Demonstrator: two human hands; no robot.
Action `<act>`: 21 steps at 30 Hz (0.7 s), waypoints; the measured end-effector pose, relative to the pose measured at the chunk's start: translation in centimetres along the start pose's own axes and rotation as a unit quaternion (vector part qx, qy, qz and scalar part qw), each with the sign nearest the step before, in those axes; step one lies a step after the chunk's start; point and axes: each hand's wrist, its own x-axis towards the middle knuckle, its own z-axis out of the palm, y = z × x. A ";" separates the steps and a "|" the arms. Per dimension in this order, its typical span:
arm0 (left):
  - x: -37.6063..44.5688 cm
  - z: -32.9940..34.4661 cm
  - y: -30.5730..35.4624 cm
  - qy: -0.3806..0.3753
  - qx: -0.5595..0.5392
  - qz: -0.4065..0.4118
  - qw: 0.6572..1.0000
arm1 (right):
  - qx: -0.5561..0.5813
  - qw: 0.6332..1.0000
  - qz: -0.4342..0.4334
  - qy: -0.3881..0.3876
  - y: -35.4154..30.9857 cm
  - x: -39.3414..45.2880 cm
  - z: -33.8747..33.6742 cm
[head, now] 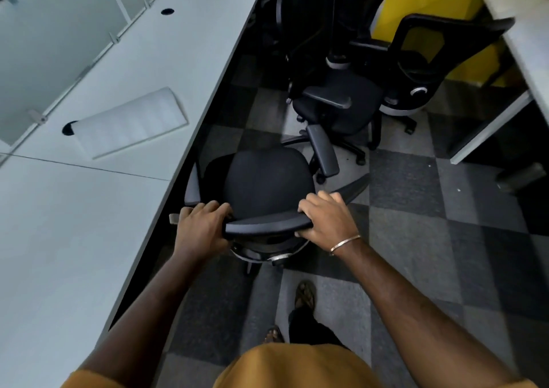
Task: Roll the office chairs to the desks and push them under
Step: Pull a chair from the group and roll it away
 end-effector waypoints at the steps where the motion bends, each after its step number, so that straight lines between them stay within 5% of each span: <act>1: -1.1 -0.1 0.6 0.003 -0.006 0.006 1.000 | 0.008 1.000 0.005 -0.002 -0.8 -1.5 -0.2; 21: -19.6 0.2 12.2 0.037 -0.010 0.036 0.999 | 0.059 0.995 0.062 0.052 -5.1 -26.7 -2.0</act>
